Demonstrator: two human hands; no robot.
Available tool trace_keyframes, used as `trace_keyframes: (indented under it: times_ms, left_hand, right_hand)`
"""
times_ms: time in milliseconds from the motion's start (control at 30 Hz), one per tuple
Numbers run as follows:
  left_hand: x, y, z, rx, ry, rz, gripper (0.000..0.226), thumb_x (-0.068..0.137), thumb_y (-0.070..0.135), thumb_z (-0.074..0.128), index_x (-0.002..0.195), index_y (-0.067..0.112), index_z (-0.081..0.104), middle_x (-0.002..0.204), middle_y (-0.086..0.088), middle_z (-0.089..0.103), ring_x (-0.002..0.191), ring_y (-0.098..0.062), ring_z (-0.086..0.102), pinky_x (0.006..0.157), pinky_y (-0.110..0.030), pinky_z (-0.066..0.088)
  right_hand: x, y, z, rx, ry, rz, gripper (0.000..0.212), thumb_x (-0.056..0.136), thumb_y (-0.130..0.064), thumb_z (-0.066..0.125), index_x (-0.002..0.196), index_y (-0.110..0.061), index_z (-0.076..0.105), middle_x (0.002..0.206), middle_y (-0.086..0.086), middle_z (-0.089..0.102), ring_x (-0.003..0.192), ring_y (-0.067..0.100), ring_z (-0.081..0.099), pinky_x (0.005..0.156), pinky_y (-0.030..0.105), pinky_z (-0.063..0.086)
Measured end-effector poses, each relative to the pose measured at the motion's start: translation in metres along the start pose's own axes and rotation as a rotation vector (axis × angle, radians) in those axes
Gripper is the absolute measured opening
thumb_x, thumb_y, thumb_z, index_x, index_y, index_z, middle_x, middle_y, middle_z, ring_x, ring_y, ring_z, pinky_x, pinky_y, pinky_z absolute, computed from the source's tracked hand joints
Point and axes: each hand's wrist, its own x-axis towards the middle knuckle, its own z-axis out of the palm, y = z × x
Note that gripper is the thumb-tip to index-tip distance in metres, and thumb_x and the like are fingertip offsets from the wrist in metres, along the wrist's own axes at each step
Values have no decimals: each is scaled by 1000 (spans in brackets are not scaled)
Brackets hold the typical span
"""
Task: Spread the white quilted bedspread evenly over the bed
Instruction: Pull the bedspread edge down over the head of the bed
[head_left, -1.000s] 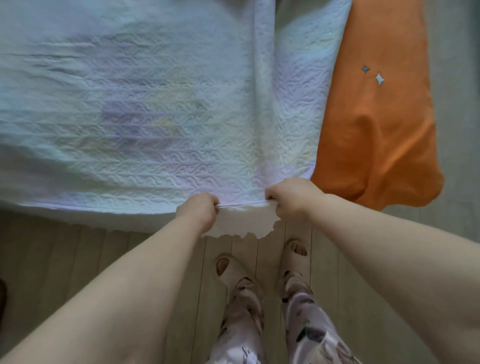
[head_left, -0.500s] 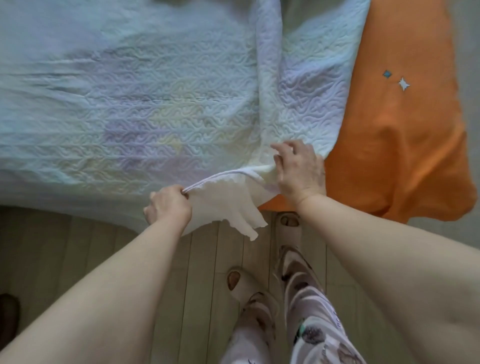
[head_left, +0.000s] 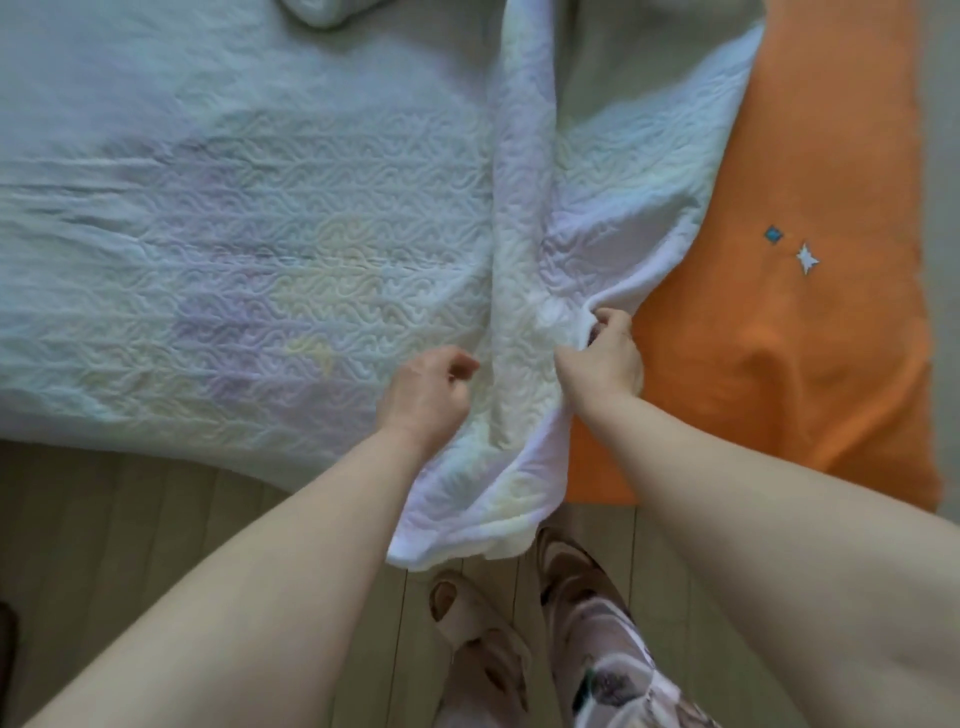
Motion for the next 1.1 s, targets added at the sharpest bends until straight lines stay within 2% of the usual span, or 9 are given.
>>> trace_keyframes:
  times_ms: [167,333,500,600,700,767,867,1000,1100]
  left_hand:
    - [12,31,3,-26,-328,-9,42,68,59,65,88,23,68,84,4,71,85,-17,68,73,-33,52]
    - [32,0,-7,114,81,-263,24,89,27,57,104,12,69,112,-21,67,107,-37,62,82,-36,47]
    - [35,-35,-19,269,394,-567,29,83,28,65,107,13,59,121,-16,58,122,-35,47,94,-43,41]
    - [34,-24,-16,229,387,-203,21,84,29,64,96,13,57,103,-11,61,103,-32,57,80,-38,43]
    - [25,-11,-5,390,14,286,48,76,60,59,99,19,51,99,2,52,96,-20,53,82,-33,44]
    - [25,-9,3,669,-198,379,62,70,65,62,111,22,46,119,4,44,114,-19,42,97,-36,37]
    - [24,-13,10,906,-185,330,41,85,28,58,123,19,46,135,-3,38,126,-25,36,102,-40,33]
    - [14,-18,-3,539,40,168,20,94,22,47,110,21,59,112,-2,63,108,-25,55,89,-35,39]
    - [12,-21,-25,175,172,-114,22,96,28,46,109,23,63,106,-8,68,102,-32,60,83,-38,45]
  right_hand:
    - [7,-44,8,121,-273,-156,48,81,-28,57,129,-29,55,123,-3,66,119,17,59,105,32,43]
    - [31,-49,15,194,-209,-200,34,67,-16,45,83,-36,68,100,-12,74,108,12,64,102,40,45]
    - [60,-33,-2,-179,-33,-342,55,77,1,45,118,-32,61,123,-8,64,120,20,54,102,39,42]
    - [71,-36,2,-388,-372,-465,77,81,2,46,149,-29,30,152,-3,38,140,21,35,111,36,35]
    - [75,-52,2,-450,-558,-503,71,89,-1,43,152,-24,20,159,-1,22,146,18,23,117,28,24]
    - [78,-56,2,-521,-561,-521,70,89,-3,45,151,-25,23,157,-1,23,144,19,27,115,30,28]
    - [77,-48,5,-573,-526,-547,66,86,-7,51,147,-28,33,155,-1,27,140,23,35,109,35,36]
    - [59,-32,4,-495,-267,-649,26,84,-15,57,107,-26,61,114,-2,55,107,22,57,80,32,45]
    - [37,-23,7,-498,-319,-742,19,82,-13,54,96,-23,61,103,-2,63,96,22,61,75,33,48]
